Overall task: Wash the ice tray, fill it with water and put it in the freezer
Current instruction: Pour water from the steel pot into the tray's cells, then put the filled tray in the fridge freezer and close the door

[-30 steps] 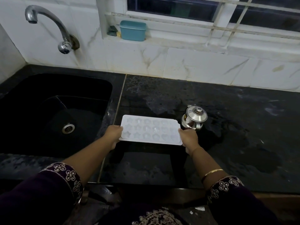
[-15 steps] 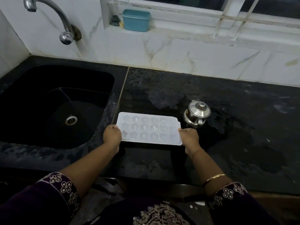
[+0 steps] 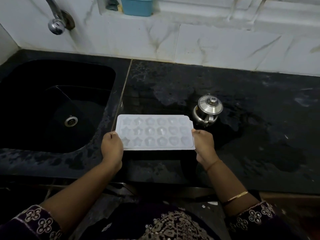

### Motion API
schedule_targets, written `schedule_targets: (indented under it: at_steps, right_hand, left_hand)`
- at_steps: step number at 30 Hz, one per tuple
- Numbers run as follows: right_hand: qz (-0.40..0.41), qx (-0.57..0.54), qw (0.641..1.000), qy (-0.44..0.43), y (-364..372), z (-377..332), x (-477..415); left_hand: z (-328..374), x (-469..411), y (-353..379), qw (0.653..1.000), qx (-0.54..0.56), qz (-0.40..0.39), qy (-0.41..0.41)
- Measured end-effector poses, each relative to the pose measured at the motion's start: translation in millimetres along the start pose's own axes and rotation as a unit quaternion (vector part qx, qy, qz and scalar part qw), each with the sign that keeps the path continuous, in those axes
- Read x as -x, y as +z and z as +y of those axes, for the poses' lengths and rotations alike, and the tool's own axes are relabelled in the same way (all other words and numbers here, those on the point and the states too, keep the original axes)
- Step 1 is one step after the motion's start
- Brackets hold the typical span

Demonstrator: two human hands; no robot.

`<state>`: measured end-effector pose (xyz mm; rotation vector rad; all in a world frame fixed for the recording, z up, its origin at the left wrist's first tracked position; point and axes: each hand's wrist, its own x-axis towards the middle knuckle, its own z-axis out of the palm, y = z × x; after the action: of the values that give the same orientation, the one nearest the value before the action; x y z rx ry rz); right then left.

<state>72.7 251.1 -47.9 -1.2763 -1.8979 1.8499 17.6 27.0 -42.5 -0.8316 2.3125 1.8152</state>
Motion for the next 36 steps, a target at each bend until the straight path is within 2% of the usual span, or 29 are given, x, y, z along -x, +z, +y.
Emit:
schedule_targets:
  at_steps: [7, 20, 25, 28, 36]
  right_hand:
    - [0.053, -0.017, 0.998, -0.002, -9.3, 9.6, 21.1]
    - [0.203, -0.090, 0.975, 0.019, -6.5, 46.9, 94.4]
    - [0.267, -0.112, 0.957, 0.014, -8.0, 63.0, 129.5]
    - [0.287, -0.128, 0.949, 0.043, -17.2, 77.8, 151.7]
    - [0.373, -0.170, 0.909, 0.072, -67.9, 118.8, 217.1]
  left_hand:
    - [-6.7, 10.7, -2.6, 0.998, 0.023, -0.054, -0.020]
    - [-11.6, -3.1, -43.3, 0.972, -0.062, -0.225, 0.016]
    - [-21.7, 2.0, -57.3, 0.957, -0.086, -0.275, 0.043]
    - [-28.5, 9.8, -62.2, 0.946, -0.105, -0.303, 0.050]
    - [-45.2, 61.7, -53.4, 0.896, -0.120, -0.414, 0.104]
